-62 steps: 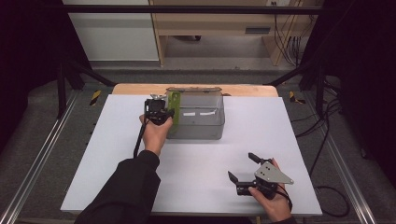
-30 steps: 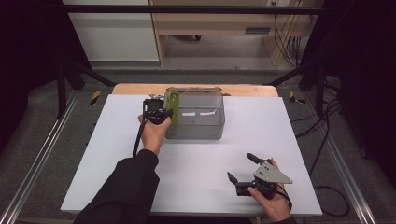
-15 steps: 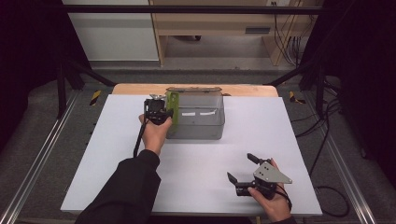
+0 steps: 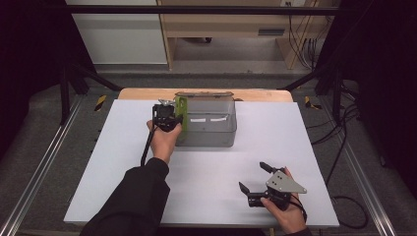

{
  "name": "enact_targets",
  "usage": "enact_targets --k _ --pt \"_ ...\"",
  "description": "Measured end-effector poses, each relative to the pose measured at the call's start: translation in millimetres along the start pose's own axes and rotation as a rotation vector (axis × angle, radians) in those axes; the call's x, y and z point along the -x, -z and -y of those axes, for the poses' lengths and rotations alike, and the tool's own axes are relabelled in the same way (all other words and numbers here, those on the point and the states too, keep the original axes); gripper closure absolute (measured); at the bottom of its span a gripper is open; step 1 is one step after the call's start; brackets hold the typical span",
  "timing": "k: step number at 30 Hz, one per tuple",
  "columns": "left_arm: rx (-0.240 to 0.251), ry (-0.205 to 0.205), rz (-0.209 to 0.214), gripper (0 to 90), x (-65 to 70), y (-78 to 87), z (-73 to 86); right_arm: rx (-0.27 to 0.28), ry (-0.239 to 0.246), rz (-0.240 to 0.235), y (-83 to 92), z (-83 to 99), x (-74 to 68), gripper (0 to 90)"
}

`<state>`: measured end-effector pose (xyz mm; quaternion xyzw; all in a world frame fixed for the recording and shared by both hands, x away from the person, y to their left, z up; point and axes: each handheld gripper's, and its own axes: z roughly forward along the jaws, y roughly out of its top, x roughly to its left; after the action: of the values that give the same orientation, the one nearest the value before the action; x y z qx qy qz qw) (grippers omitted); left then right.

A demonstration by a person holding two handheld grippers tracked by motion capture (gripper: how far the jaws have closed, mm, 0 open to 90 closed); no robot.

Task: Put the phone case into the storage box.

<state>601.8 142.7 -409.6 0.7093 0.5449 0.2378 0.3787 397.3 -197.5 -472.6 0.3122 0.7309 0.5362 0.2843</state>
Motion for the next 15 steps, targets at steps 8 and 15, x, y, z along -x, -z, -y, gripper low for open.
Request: enact_targets --k 8,15 --pt "0.004 -0.001 -0.001 73.9 0.3 0.1 0.1 -0.003 0.001 0.000 -0.3 0.2 -0.2 3.7" --pt "0.006 -0.009 -0.005 73.1 1.1 0.0 0.5 -0.004 0.001 -0.001 -0.4 0.2 -0.4 3.7"
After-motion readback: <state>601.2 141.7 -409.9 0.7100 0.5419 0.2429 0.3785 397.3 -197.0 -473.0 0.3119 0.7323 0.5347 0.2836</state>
